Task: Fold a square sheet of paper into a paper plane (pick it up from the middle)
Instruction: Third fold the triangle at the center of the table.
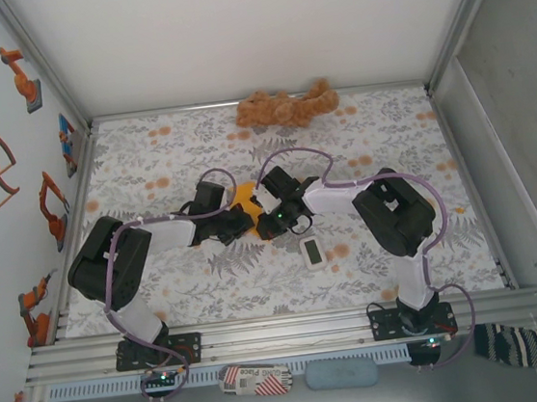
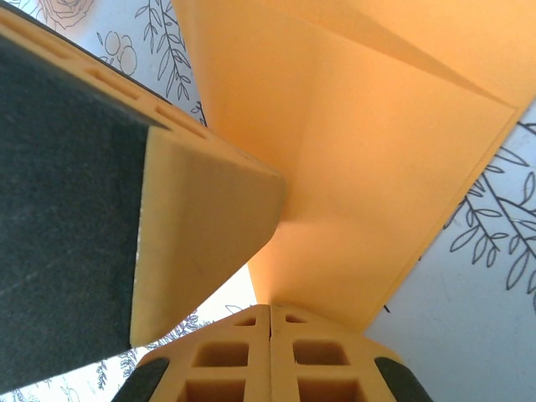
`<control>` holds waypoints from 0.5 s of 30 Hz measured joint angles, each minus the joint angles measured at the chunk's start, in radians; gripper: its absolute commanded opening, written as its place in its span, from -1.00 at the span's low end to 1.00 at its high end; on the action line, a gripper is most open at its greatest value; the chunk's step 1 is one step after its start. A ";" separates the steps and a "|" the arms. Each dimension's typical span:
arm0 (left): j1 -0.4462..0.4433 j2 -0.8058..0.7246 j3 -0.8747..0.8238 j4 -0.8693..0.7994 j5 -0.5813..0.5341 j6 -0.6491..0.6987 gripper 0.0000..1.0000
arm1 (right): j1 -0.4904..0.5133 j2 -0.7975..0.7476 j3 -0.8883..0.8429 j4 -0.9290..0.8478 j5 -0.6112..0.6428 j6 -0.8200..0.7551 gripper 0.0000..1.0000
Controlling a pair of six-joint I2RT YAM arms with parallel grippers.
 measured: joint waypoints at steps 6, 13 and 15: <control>0.002 0.010 0.000 0.000 -0.006 0.007 -0.96 | 0.000 0.001 0.000 -0.001 0.000 0.000 -1.00; 0.016 0.028 0.000 0.002 -0.003 0.023 -0.96 | -0.001 0.004 0.006 -0.010 0.001 0.001 -1.00; 0.022 0.030 0.000 0.002 0.005 0.027 -0.96 | -0.001 0.005 0.008 -0.014 0.001 0.002 -1.00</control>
